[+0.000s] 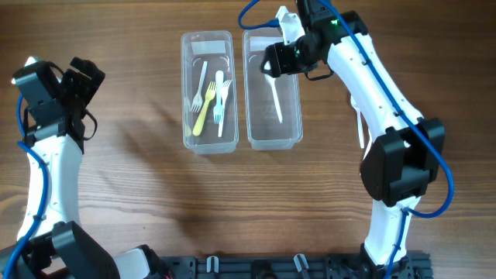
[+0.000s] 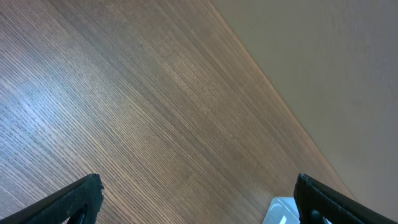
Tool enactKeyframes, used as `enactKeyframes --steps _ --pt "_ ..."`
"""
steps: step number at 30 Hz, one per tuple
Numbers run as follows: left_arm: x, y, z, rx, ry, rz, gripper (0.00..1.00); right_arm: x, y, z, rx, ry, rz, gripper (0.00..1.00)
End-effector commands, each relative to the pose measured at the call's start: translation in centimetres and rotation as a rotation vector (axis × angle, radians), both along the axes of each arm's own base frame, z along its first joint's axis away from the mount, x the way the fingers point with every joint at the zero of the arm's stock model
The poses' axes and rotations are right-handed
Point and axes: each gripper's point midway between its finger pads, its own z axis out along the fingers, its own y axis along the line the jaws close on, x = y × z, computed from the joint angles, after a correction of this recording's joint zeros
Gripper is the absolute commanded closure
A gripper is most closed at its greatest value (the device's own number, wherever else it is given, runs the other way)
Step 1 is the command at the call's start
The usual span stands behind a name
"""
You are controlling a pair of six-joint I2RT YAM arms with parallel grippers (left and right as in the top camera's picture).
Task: Pack container
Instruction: 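Carry the white spoon into the right container and release it, then lower the right gripper onto the remaining spoons to grasp another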
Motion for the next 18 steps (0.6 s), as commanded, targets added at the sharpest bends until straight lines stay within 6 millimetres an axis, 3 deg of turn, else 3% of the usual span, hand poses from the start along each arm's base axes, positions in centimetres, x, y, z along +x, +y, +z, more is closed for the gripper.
enactKeyframes --steps 1,4,5,7,12,15,18 --pt "0.2 0.3 1.4 0.006 -0.033 0.007 0.0 0.2 0.1 0.3 -0.011 -0.019 0.001 0.04" --pt "0.2 0.3 1.4 0.006 -0.033 0.007 0.0 0.9 -4.1 0.7 -0.143 -0.039 -0.093 0.04" --pt "0.2 0.3 1.4 0.006 -0.033 0.007 0.0 0.6 -6.7 1.4 -0.194 -0.032 -0.14 0.04" --pt "0.2 0.3 1.4 0.006 -0.033 0.007 0.0 -0.9 -12.7 3.8 -0.257 -0.015 -0.203 0.04" --pt "0.2 0.3 1.4 0.006 -0.033 0.007 0.0 -5.7 -22.7 7.9 -0.31 0.013 -0.26 0.01" --pt "0.2 0.3 1.4 0.006 -0.033 0.007 0.0 -7.8 -25.5 7.5 -0.282 0.103 -0.327 0.05" --pt "0.2 0.3 1.4 0.006 -0.033 0.007 0.0 -8.9 -25.3 5.4 -0.206 0.203 -0.39 0.16"
